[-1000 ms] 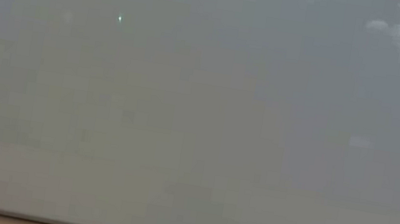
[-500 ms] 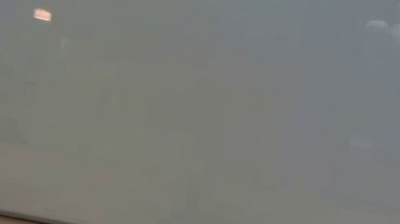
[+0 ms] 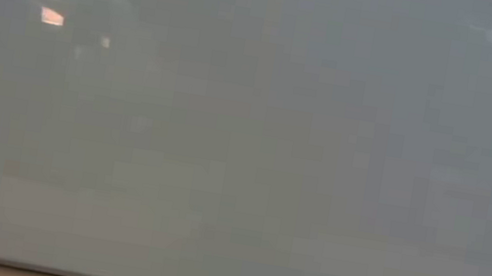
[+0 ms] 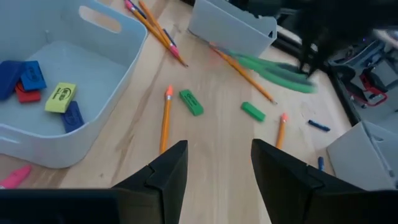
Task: Sort crayons/erasers/pens/pencils in bins
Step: Put the green scissors into the top gray bin
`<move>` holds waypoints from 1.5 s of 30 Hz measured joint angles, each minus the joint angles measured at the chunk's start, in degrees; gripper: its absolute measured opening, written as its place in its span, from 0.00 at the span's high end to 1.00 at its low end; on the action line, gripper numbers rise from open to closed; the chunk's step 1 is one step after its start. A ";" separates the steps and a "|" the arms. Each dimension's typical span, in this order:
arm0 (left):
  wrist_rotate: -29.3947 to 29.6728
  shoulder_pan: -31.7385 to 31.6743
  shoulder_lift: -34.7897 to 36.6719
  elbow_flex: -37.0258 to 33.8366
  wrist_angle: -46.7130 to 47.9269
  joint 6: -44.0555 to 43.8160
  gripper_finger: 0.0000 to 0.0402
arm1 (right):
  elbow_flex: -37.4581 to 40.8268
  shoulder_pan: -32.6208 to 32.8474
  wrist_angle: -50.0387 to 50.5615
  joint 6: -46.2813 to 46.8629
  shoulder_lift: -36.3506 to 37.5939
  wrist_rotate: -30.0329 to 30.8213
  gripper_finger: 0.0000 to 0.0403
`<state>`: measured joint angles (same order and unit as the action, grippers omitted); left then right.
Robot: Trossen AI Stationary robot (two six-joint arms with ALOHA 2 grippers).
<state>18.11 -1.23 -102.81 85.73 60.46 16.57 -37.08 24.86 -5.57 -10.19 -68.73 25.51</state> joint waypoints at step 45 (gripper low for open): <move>-32.17 -43.42 -0.75 2.17 -21.14 35.15 0.96 | -19.53 -30.86 2.31 -23.68 -14.96 -0.15 0.57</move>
<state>-14.07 -44.65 -103.56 87.90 39.32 51.72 -56.61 -6.00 -3.25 -33.87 -83.70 25.36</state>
